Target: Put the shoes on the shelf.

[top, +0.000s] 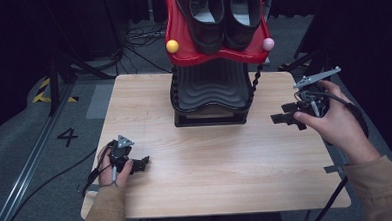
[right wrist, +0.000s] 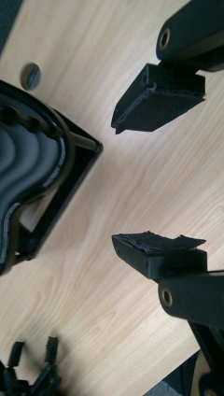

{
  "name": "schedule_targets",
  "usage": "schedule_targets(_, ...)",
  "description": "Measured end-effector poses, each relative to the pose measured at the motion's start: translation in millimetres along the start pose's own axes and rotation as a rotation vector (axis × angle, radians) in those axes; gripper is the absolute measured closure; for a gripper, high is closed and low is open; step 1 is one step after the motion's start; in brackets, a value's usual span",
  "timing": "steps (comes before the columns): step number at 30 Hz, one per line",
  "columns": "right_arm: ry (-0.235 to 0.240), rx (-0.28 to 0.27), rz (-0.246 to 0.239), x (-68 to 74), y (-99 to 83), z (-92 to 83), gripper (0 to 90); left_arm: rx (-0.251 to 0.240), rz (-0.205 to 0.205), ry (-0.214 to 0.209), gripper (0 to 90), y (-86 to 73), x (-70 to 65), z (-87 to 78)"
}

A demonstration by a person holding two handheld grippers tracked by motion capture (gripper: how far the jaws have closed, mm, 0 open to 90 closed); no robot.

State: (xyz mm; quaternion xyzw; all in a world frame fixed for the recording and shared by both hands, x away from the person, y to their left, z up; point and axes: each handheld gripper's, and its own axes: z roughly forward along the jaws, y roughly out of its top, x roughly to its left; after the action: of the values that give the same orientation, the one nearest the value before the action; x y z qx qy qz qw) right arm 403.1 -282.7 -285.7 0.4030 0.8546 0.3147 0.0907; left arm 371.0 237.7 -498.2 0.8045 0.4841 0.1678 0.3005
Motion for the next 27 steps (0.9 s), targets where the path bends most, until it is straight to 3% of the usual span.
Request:
schedule_targets(6,0.018,0.016,-0.014,2.9,-23.6,26.4,38.9,0.000,-0.001,0.001,0.0,0.0,-0.1,0.1)
schedule_targets(21,0.111,-0.071,0.004,-7.1,-73.2,79.1,41.1,0.000,-0.001,0.001,0.0,0.0,-0.1,0.0)
schedule_targets(27,0.097,-0.026,0.018,-11.4,-87.8,97.3,41.2,0.000,-0.001,0.000,0.0,0.0,-0.1,0.0)
